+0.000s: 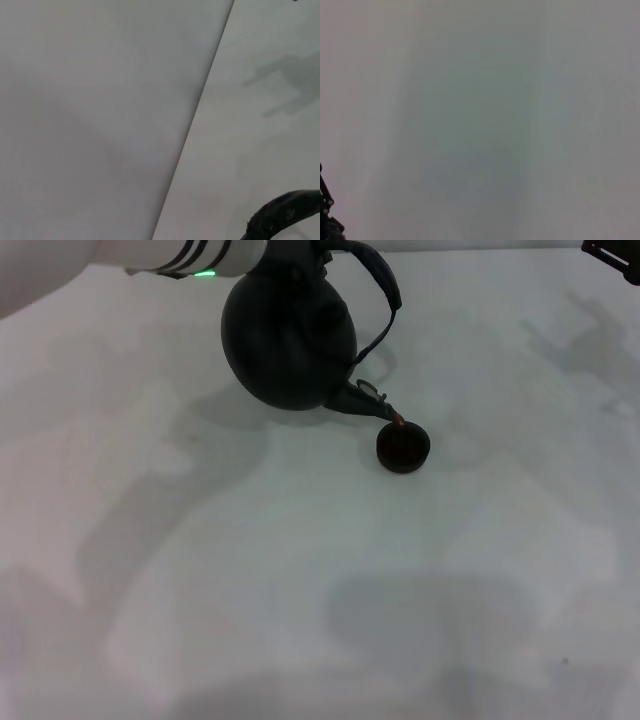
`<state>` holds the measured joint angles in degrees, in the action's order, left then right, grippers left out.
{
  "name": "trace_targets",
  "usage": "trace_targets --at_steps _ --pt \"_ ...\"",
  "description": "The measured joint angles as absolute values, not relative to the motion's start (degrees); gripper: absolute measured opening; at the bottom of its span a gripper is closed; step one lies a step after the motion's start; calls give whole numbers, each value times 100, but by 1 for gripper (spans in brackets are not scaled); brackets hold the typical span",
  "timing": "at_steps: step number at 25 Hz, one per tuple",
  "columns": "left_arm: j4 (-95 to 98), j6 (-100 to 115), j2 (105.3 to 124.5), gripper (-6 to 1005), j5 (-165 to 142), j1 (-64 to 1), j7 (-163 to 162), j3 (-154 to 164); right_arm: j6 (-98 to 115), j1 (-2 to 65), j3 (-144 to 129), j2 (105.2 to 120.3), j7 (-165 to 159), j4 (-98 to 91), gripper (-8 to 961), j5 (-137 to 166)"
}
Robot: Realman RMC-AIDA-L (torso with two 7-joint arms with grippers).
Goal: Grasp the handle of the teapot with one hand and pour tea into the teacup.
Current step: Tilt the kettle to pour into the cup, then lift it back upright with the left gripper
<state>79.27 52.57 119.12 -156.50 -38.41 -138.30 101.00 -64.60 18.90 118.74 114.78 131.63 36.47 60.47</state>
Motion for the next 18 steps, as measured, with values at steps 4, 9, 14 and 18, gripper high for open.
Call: trace_targets --at_steps 4,9,14,18 --pt "7927 5292 11915 135 -15665 -3886 -13831 10110 -6453 1890 11873 11479 13165 3647 854 6046" --pt "7927 5322 11913 134 -15666 -3920 -13830 10169 -6419 1904 11882 11478 13166 3648 854 6046" --pt "7928 5326 11908 133 -15674 -3947 -13832 10187 -6390 1914 11883 11479 13166 3648 854 6047" --pt "7928 5326 11909 133 -15674 -3947 -13834 10187 -6375 1926 11883 11479 13166 3647 854 6047"
